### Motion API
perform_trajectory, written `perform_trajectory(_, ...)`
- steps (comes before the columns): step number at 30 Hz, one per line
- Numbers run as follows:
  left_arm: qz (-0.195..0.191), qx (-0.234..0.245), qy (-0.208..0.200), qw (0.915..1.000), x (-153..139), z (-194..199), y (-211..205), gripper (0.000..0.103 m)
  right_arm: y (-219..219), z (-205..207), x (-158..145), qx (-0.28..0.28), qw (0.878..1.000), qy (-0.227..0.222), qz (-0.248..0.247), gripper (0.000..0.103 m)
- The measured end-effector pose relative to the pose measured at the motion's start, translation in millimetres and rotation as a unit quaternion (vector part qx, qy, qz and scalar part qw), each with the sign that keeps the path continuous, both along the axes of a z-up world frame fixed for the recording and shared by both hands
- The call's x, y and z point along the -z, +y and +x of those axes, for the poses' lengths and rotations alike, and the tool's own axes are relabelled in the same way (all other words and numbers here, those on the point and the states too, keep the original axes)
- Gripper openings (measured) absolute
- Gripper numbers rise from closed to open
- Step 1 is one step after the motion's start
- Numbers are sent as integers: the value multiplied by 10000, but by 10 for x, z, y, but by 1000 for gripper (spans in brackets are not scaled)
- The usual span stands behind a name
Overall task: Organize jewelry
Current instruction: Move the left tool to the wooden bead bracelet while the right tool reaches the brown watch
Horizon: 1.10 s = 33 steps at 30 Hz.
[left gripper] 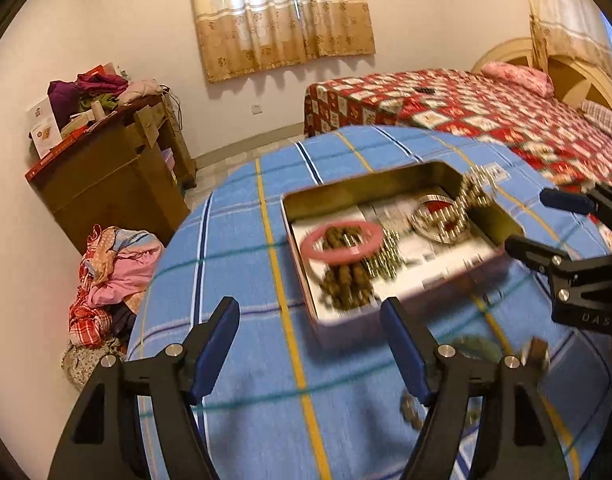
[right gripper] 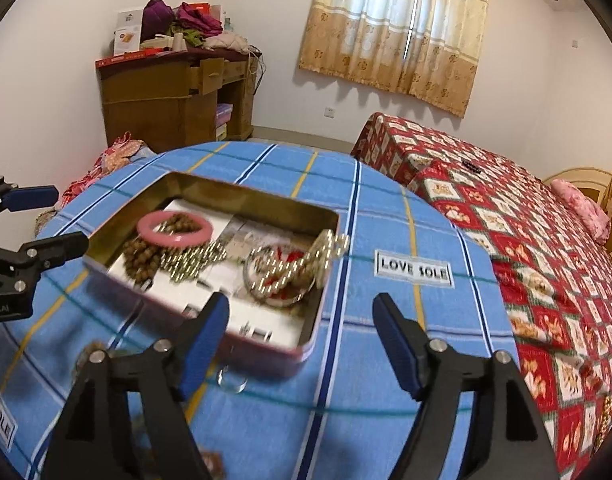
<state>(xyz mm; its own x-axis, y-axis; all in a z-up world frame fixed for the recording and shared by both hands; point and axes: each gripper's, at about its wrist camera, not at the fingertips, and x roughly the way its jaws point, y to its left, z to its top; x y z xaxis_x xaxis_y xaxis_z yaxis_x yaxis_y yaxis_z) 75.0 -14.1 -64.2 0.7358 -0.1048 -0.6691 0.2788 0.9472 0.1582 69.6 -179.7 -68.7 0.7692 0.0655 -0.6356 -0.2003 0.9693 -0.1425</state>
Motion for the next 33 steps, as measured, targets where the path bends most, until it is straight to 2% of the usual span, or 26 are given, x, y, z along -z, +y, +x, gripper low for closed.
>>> perform_trajectory(6, 75, 98, 188, 9997, 150, -204, -8, 73, -46, -195, 52, -10, 10000, 60, -19, 77)
perform_trajectory(10, 80, 28, 337, 9994, 268, -270, 23, 73, -85, -358, 91, -14, 9998, 150, 153, 82)
perform_trajectory(18, 45, -79, 368, 9993, 334, -418, 66, 73, 140, -544, 253, -347, 9974, 495, 389, 83)
perform_trajectory(24, 59, -99, 456, 9989, 387, -400, 64, 73, 360, -605, 366, -618, 9961, 613, 161, 85)
perform_trajectory(27, 48, -83, 480, 9988, 397, -395, 53, 73, 303, -601, 369, -542, 9964, 629, 184, 90)
perform_trajectory(33, 31, -42, 465, 9989, 376, -404, 32, 73, 10, -619, 360, -253, 9968, 748, 133, 90)
